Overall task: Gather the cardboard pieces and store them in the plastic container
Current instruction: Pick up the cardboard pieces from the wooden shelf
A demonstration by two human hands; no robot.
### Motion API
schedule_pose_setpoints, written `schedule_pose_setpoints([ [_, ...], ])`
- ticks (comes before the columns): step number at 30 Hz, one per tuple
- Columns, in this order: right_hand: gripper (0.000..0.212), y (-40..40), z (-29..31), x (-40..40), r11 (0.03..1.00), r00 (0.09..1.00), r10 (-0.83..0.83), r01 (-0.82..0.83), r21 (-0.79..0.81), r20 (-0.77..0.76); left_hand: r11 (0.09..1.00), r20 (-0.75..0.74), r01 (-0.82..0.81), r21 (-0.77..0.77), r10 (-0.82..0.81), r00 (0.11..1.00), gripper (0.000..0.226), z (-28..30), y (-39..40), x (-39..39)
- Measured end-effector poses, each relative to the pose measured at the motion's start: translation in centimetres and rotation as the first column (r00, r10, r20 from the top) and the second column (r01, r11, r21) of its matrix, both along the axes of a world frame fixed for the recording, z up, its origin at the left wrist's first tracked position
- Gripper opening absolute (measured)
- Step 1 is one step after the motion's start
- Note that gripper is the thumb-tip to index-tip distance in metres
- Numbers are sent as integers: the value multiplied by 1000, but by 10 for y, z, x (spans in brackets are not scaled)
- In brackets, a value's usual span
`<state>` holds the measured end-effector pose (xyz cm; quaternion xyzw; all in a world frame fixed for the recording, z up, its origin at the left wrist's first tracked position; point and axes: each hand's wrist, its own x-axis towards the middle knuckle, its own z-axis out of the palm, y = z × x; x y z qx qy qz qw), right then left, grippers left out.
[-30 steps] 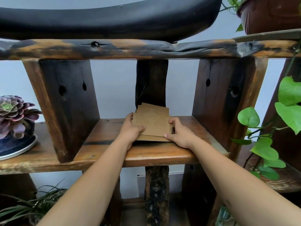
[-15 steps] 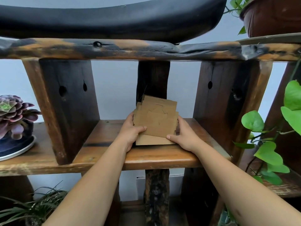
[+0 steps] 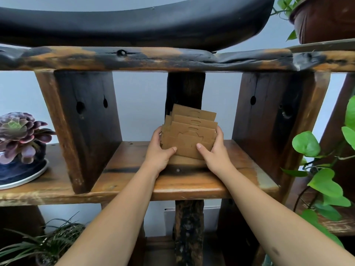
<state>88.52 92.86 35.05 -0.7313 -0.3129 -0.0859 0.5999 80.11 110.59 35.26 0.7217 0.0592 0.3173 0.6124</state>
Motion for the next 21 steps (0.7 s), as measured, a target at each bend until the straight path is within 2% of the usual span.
schedule_pose_setpoints([
  [5,78,-3,-2,0,1000,999,13,-13,-2,30,999,-61,-8,39,11,998,76,-2,0,3],
  [12,75,-5,2,0,995,999,22,-18,-97,48,1000,-73,1,-21,-3,997,69,-3,-1,2],
  [16,84,-4,1,0,997,999,34,-35,-65,-9,997,-42,25,-71,-28,999,77,0,-5,-2],
  [21,92,-4,-1,2,995,999,-33,37,-92,41,985,-44,-87,151,94,995,70,-1,-9,2],
])
